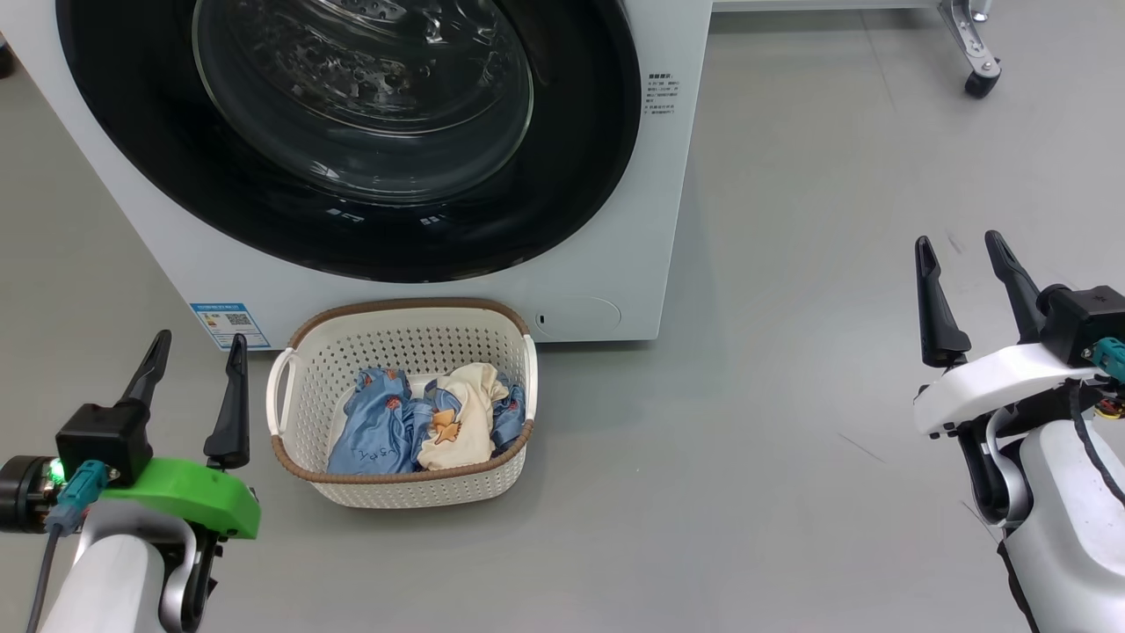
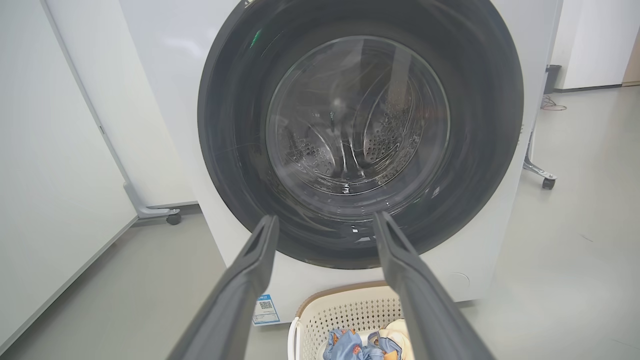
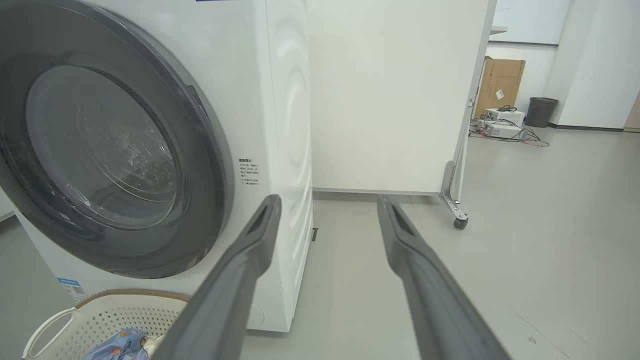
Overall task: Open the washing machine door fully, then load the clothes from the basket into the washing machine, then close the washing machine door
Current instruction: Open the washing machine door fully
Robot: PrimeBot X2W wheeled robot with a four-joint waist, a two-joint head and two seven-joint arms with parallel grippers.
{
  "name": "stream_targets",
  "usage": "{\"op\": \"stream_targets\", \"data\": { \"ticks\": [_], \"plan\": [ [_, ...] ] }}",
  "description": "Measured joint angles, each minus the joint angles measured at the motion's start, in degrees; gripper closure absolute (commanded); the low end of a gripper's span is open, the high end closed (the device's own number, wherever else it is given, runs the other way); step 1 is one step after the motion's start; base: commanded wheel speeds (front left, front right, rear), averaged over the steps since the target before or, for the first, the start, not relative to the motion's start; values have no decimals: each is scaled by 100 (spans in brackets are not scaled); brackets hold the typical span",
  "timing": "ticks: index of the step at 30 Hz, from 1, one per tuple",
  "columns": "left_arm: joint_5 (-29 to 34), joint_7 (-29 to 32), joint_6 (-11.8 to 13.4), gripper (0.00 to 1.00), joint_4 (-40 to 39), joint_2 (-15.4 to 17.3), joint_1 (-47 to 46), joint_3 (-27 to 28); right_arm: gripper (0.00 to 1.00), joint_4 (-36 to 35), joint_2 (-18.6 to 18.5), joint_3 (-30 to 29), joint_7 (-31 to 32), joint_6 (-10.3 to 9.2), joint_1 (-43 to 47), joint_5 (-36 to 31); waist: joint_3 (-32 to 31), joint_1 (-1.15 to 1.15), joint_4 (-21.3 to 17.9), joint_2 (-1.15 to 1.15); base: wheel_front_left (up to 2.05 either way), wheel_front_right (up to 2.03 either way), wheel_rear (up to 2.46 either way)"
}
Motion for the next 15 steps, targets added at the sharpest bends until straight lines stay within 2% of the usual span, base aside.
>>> {"op": "stream_targets", "data": {
  "ticks": [15],
  "plan": [
    [178,0,0,0,-81,-60,26,41,0,26,56,-134,0,41,-1,9,-96,0,49,0,0,0,0]
  ]
}}
